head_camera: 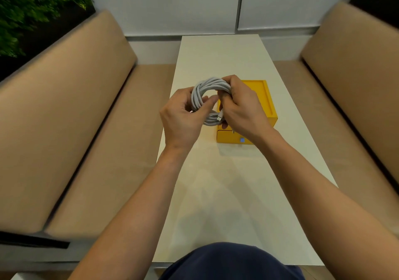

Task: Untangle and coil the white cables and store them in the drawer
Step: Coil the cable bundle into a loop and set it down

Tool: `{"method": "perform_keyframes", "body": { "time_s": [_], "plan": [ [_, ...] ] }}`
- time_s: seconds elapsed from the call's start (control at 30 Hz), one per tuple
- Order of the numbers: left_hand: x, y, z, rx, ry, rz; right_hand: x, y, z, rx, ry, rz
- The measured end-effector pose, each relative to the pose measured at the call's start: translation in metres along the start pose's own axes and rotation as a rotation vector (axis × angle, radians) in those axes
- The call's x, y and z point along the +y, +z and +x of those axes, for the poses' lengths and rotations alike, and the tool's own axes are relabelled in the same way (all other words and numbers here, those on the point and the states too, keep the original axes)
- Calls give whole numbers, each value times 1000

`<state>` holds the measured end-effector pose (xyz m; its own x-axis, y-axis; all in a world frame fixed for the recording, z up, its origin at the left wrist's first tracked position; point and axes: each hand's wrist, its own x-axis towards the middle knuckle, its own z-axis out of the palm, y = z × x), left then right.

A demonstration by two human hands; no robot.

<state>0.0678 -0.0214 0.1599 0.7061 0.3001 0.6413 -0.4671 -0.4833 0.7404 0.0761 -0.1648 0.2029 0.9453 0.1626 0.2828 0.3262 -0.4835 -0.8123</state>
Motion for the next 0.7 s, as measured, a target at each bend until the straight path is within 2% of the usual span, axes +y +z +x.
{"method": "perform_keyframes", "body": {
  "time_s": [0.07,0.13,0.27,0.33,0.43,0.53,0.63,0.7],
  "plan": [
    [-1,-3,1,-62,-142,-218,1,-2,1,13,22,0],
    [-1,-5,0,-85,-232,-328,3,-5,3,21,40,-17],
    [-2,-2,-1,-47,-376,-365,0,-7,3,18,26,-46],
    [2,-1,-3,35,-317,-306,-3,-4,2,19,24,-45],
    [0,-2,-2,172,-27,-96,-9,3,-1,11,-3,-59],
    [-5,-3,6,195,137,37,-11,6,-3,13,-3,-49],
    [-6,-4,10,138,163,98,-11,5,0,26,3,-58],
    [-7,-1,10,83,45,10,-11,4,1,34,-14,-92]
  ]
}}
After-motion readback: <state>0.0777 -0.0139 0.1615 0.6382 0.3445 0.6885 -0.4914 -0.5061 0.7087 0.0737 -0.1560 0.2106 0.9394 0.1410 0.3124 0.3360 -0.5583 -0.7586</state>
